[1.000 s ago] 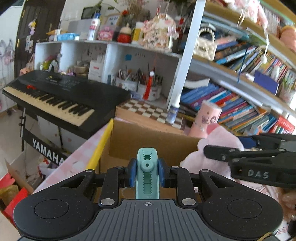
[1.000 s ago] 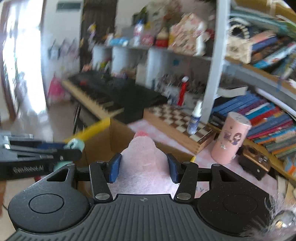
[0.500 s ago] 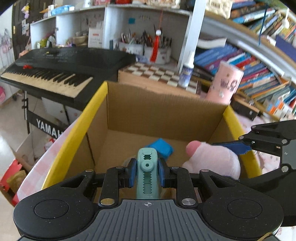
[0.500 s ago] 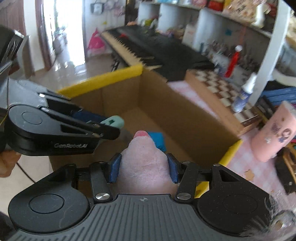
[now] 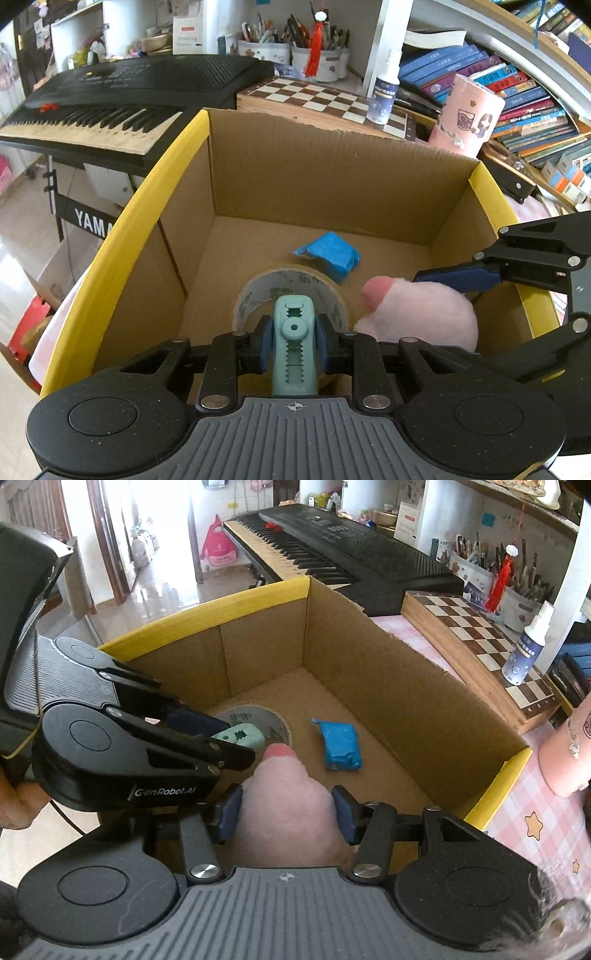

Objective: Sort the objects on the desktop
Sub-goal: 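Lower both grippers into the box and open them to release the items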

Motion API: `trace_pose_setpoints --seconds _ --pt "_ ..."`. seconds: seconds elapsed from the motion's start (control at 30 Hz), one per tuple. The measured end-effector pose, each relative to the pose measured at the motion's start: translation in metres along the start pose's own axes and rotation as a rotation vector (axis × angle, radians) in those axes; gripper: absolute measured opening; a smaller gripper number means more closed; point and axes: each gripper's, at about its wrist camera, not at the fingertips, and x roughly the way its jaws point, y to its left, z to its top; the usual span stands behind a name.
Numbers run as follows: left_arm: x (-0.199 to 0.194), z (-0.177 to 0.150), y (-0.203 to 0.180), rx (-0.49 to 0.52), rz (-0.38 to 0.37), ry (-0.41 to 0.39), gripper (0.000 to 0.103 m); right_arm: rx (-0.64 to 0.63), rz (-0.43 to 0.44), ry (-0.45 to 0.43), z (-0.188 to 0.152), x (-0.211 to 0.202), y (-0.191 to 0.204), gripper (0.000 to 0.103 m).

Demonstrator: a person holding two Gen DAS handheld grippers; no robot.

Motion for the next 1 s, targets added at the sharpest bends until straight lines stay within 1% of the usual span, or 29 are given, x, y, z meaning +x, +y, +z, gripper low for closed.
trace_pose_setpoints --seconds 0.1,0.17,0.27,0.4,0.5,0.6,0.67,0.73,0.8,0.9,1.0 --pt "-0.002 -0.001 0.001 -0.009 -0.007 -0.016 0.024 0.005 -0.003 0.000 -0.001 0.000 0.000 0.051" --pt "-0.005 0.000 0.002 -0.019 -0.012 -0.029 0.026 0.005 -0.007 -0.001 0.000 0.000 0.000 0.052" --pt "-0.015 0.001 0.005 -0.042 -0.027 -0.059 0.027 0.013 -0.030 -0.005 0.002 -0.003 0.001 0.054" --pt "-0.032 0.001 0.007 -0.046 -0.027 -0.115 0.028 0.077 -0.043 -0.049 0.003 -0.016 -0.002 0.055" --pt "-0.048 -0.001 0.008 -0.045 -0.034 -0.160 0.029 0.131 -0.062 -0.097 0.003 -0.032 -0.003 0.055" --pt "-0.064 -0.005 0.009 -0.032 -0.043 -0.204 0.030 0.175 -0.106 -0.154 0.001 -0.049 0.000 0.057" --pt "-0.074 -0.008 0.009 -0.025 -0.048 -0.229 0.030 0.213 -0.143 -0.192 -0.002 -0.063 0.003 0.061" --pt "-0.085 -0.012 0.009 -0.021 -0.051 -0.254 0.030 0.247 -0.180 -0.239 -0.006 -0.078 0.009 0.063" --pt "-0.096 -0.017 0.011 -0.018 -0.048 -0.282 0.033 0.277 -0.229 -0.290 -0.011 -0.092 0.017 0.064" --pt "-0.110 -0.023 0.014 -0.018 -0.034 -0.326 0.043 0.329 -0.303 -0.350 -0.019 -0.109 0.026 0.065" --pt "-0.122 -0.030 0.019 -0.025 -0.037 -0.360 0.043 0.408 -0.367 -0.397 -0.031 -0.121 0.034 0.065"
